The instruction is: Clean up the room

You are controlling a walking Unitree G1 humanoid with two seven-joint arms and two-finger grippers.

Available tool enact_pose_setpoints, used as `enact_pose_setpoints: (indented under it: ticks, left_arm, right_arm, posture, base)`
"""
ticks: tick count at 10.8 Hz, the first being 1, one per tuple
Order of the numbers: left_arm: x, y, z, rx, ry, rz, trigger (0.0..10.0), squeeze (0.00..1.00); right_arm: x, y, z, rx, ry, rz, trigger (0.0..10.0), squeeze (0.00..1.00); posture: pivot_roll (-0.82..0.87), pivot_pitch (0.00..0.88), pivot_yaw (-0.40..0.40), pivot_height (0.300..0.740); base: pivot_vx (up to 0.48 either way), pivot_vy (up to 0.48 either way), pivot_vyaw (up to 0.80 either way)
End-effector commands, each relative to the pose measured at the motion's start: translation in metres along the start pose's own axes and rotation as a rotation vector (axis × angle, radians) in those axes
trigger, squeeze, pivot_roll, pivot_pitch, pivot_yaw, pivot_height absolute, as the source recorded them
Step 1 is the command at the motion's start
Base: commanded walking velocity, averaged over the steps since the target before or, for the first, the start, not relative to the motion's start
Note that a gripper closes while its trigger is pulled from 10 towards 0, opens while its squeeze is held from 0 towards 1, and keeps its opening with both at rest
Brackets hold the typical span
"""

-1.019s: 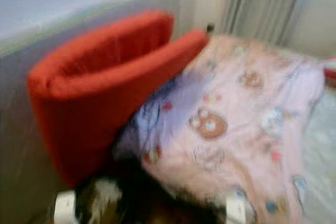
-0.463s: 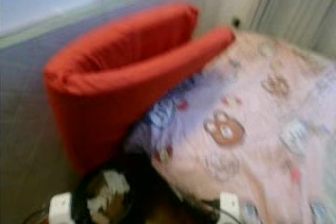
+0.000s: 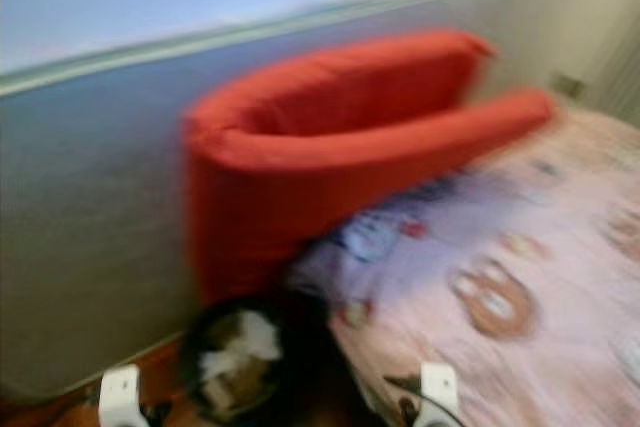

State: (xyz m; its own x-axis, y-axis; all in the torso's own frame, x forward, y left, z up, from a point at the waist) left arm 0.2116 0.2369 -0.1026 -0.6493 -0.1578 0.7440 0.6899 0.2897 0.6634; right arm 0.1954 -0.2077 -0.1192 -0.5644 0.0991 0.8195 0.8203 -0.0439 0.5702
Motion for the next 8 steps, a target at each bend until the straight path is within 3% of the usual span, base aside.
enact_pose_setpoints:
  ticks: [1,8]
  left_arm:
    - [0.0017,-0.0093,0.0021,0.0,0.009,0.032,10.0,0.0]
    - [0.0022,-0.0116,0.0029,0.012,0.028,0.032,10.0,0.0]
  right_arm:
    - [0.0004,-0.0014,-0.0051,-0.008,-0.012,0.009,10.0,0.0]
    - [-0.0011,0.0072,-0.0029,-0.01,-0.005,-0.01,10.0,0.0]
  posture:
    - [0.18,0.0,-0.065,0.74]
    - [0.2,0.0,-0.071,0.74]
  base:
    - [0.0,0.0,0.8]
    - [0.0,0.0,0.8]
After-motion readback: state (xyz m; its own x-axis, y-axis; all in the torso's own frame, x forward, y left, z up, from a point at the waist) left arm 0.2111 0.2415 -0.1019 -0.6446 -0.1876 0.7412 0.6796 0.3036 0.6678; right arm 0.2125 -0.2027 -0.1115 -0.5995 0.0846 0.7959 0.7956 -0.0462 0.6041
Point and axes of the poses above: a point about 5 cm out from each wrist's last joint towards the gripper, its own x axis pointing back from the gripper into the wrist, its own y axis along the axis of the wrist's last joint, z = x × y, the point moved 4 cm from there along -x, pointing out of the wrist towards the gripper, and after that the axes turned 4 degrees about x, right-handed, at the moved point
